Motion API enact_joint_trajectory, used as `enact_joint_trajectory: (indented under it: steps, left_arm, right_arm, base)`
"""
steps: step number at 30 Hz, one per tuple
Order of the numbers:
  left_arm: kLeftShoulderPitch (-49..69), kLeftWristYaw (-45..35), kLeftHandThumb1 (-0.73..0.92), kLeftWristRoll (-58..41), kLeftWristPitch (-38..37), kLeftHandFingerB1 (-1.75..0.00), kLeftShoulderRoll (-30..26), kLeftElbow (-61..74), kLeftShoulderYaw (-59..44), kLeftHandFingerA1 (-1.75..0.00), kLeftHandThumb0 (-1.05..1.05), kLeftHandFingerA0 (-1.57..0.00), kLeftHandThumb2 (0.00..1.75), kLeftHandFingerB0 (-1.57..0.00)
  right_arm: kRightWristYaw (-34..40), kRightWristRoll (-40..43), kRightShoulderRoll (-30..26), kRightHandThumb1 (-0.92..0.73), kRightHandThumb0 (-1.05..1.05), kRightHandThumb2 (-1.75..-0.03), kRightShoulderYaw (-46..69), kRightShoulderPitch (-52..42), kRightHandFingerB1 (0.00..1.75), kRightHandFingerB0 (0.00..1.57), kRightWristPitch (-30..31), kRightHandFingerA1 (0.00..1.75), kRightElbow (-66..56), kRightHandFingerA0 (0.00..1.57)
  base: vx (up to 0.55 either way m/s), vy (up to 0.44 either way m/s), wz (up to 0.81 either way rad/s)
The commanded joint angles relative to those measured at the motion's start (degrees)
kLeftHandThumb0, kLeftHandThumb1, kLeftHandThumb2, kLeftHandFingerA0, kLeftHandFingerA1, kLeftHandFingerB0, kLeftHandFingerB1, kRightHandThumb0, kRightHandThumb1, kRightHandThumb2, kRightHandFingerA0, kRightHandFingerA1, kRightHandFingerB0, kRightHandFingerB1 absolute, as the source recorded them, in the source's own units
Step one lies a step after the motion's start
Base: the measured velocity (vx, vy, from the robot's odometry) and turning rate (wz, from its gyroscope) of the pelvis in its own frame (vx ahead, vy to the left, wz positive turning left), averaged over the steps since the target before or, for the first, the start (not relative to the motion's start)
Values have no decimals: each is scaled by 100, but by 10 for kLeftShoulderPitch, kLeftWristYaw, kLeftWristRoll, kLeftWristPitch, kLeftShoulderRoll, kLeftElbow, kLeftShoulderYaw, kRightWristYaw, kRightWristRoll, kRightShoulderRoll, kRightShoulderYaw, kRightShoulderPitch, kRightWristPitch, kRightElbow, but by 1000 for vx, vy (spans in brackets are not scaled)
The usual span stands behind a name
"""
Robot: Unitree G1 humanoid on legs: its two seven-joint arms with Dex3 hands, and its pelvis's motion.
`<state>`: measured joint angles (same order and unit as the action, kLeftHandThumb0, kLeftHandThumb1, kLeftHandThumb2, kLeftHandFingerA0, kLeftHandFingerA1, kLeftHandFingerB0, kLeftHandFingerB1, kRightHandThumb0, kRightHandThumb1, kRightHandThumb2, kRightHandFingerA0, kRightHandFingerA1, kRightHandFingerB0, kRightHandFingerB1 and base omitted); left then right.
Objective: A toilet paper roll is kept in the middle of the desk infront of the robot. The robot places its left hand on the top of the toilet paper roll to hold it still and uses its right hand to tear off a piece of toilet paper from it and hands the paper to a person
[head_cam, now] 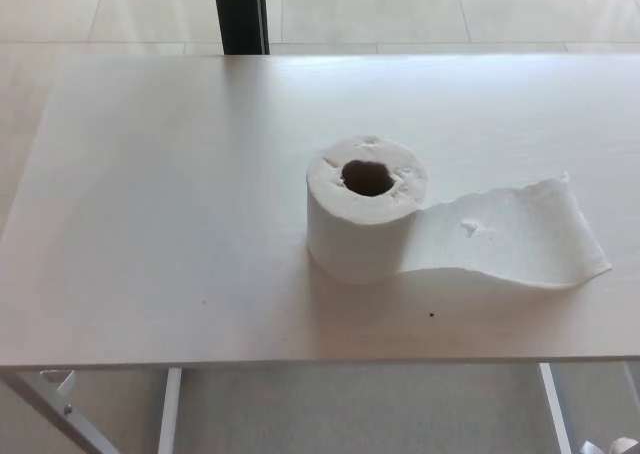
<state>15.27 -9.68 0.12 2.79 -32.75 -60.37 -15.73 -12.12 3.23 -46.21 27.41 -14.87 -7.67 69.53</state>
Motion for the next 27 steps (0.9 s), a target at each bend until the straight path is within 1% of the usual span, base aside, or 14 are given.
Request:
enact_joint_trajectory:
  steps: [1,6,12,13,15,16,17,18,19,21,22,25,26,27]
  left_arm:
    - [-2,41,57,-132,-18,-75,16,33,-152,-87,-50,-89,57,-64]
    - [-58,124,74,-140,7,-81,0,95,-233,-108,-58,-88,63,-46]
    - [-147,144,77,-97,51,-76,-46,336,-250,-94,-79,-59,63,-52]
    - [-179,139,57,-76,73,-86,-59,403,-224,-95,-93,-70,111,-62]
    - [-191,137,57,-66,87,-86,-58,433,-216,-95,-93,-70,111,-62]
    - [-212,129,75,-60,98,-88,-61,468,-199,-97,-97,-69,63,-58]
    - [-257,126,76,-52,135,-63,-58,549,-163,-77,-82,-64,63,-52]
    - [-287,123,79,-33,153,-48,-58,595,-132,-64,-69,-61,64,-48]
    - [-315,126,80,-5,142,-45,-56,613,-105,-55,-55,-60,64,-45]
    - [-379,121,79,60,107,-50,-53,633,-42,-60,-42,-58,63,-42]
    - [-403,117,79,80,112,-48,-52,636,-20,-58,-43,-55,64,-41]
    - [-505,99,79,149,56,-46,-31,599,65,-62,-51,-65,62,-41]
    - [-516,93,62,156,59,-57,-29,598,77,-67,-55,-53,95,-39]
    - [-545,73,77,176,68,-49,-20,607,110,-61,-51,-62,63,-45]
  right_arm:
    - [-38,48,-13,-53,-60,-85,34,3,46,13,-42,64,3,29]
    - [-56,149,-15,-63,-49,-60,158,12,28,10,-50,54,-43,20]
    - [-55,179,0,-61,-45,-58,215,46,29,14,-68,62,-239,35]
    - [-58,189,14,-59,-56,-58,210,53,31,22,-54,58,-312,45]
    - [-55,187,20,-59,-56,-58,210,54,31,22,-41,58,-346,45]
    - [-53,180,21,-58,-61,-58,196,52,33,23,-27,59,-393,47]
    - [-57,167,27,-46,-67,-84,167,62,45,18,-46,61,-453,43]
    - [-55,161,31,-58,-67,-58,147,66,35,27,-33,54,-501,49]
    - [-50,153,33,-52,-84,-84,130,70,47,26,-20,58,-537,50]
    - [-56,139,38,-52,-81,-84,85,96,46,26,-14,59,-582,54]
    - [-54,138,49,-56,-64,-58,70,113,31,31,-11,46,-589,56]
    - [-47,107,67,-58,-54,-57,-5,159,30,26,26,44,-646,42]
    - [-42,101,70,-57,-49,-57,-12,163,31,30,34,45,-656,48]
    - [-40,91,75,-59,-46,-58,-36,177,31,28,54,46,-677,42]
  base:
    - [0,0,0]
    - [0,0,0]
    - [0,0,0]
    - [0,0,0]
    - [0,0,0]
    - [0,0,0]
    - [0,0,0]
    - [0,0,0]
    - [0,0,0]
    - [0,0,0]
    - [0,0,0]
    - [0,0,0]
    - [0,0,0]
    - [0,0,0]
